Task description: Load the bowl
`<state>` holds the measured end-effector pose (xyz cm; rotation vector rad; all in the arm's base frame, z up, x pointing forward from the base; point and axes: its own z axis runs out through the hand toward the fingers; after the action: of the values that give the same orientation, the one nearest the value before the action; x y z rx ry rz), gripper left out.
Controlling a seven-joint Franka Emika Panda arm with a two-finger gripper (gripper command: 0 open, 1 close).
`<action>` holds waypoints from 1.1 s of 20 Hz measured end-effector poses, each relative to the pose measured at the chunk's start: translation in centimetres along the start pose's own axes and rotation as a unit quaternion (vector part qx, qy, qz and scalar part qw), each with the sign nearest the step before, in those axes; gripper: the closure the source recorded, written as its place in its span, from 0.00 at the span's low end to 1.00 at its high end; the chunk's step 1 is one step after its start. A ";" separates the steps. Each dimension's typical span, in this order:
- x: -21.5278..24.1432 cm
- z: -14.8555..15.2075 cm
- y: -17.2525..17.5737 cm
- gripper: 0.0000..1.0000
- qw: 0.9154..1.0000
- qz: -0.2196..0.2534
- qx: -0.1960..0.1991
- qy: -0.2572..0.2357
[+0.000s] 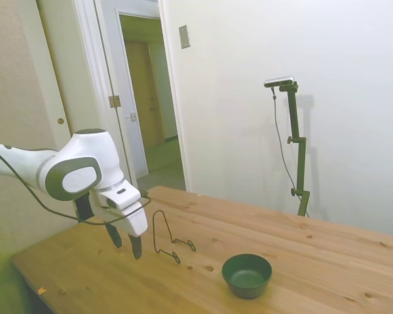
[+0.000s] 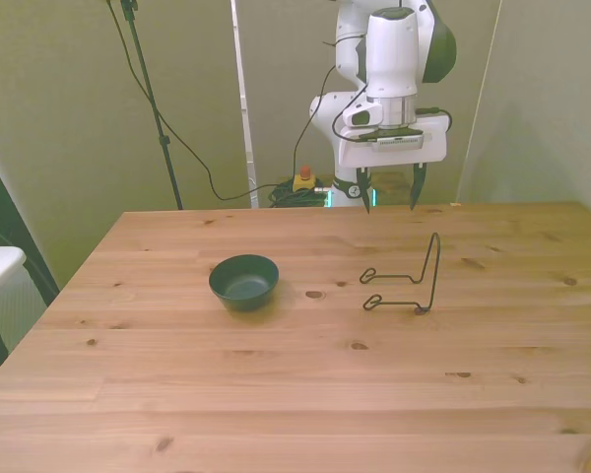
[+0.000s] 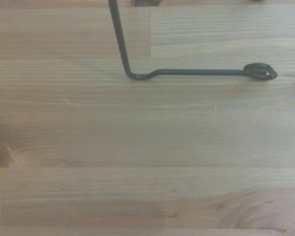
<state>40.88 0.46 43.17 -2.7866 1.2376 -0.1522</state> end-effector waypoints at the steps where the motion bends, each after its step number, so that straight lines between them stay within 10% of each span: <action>1: 0.0 0.0 0.0 0.00 1.000 -0.001 -0.001 0.001; 22: 21.3 -2.5 3.0 0.00 0.992 0.094 -0.049 0.066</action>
<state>52.60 -17.51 46.44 -2.7590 1.5703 -0.2731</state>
